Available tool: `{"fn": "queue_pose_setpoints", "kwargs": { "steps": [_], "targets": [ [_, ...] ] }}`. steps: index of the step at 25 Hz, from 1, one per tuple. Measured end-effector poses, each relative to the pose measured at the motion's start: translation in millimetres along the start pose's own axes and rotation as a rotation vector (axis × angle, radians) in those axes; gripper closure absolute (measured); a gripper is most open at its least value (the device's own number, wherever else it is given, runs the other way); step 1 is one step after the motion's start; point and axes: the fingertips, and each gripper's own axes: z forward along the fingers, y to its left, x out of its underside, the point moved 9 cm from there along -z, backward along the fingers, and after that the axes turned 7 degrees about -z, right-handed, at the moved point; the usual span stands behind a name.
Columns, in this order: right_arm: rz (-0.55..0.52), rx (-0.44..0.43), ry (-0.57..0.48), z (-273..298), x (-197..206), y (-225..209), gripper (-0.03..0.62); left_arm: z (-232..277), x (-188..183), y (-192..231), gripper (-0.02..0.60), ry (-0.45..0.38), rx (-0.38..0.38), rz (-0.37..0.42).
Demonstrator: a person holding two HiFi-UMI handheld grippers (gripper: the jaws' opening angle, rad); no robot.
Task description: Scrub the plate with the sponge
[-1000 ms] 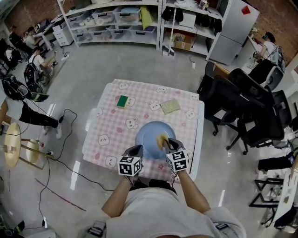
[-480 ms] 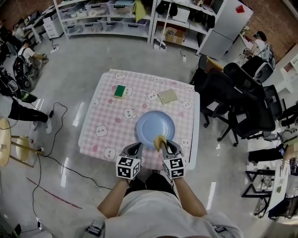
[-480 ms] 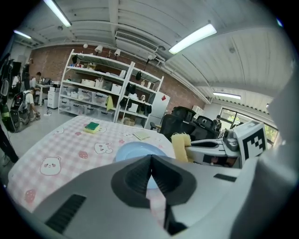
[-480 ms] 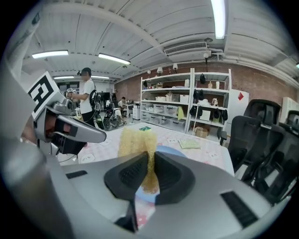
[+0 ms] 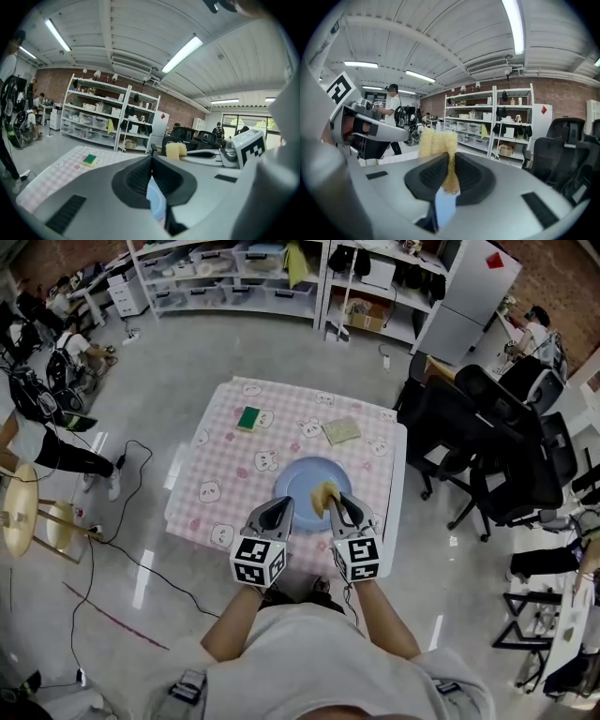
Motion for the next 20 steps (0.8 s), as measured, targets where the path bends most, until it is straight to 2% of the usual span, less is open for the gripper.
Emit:
{"fn": "queue_pose_setpoints", "kwargs": {
  "steps": [6, 13, 20],
  "targets": [
    [-0.010, 0.050, -0.106, -21, -45, -31, 0.549, -11, -44, -27, 0.569, -0.112, 0.003, 0.081],
    [-0.031, 0.103, -0.241, -45, -94, -55, 0.549, -26, -87, -46, 0.569, -0.238, -0.010, 0.141],
    [-0.037, 0.107, -0.263, -49, -101, -53, 0.549, -30, -90, -49, 0.569, -0.242, -0.032, 0.167]
  ]
}}
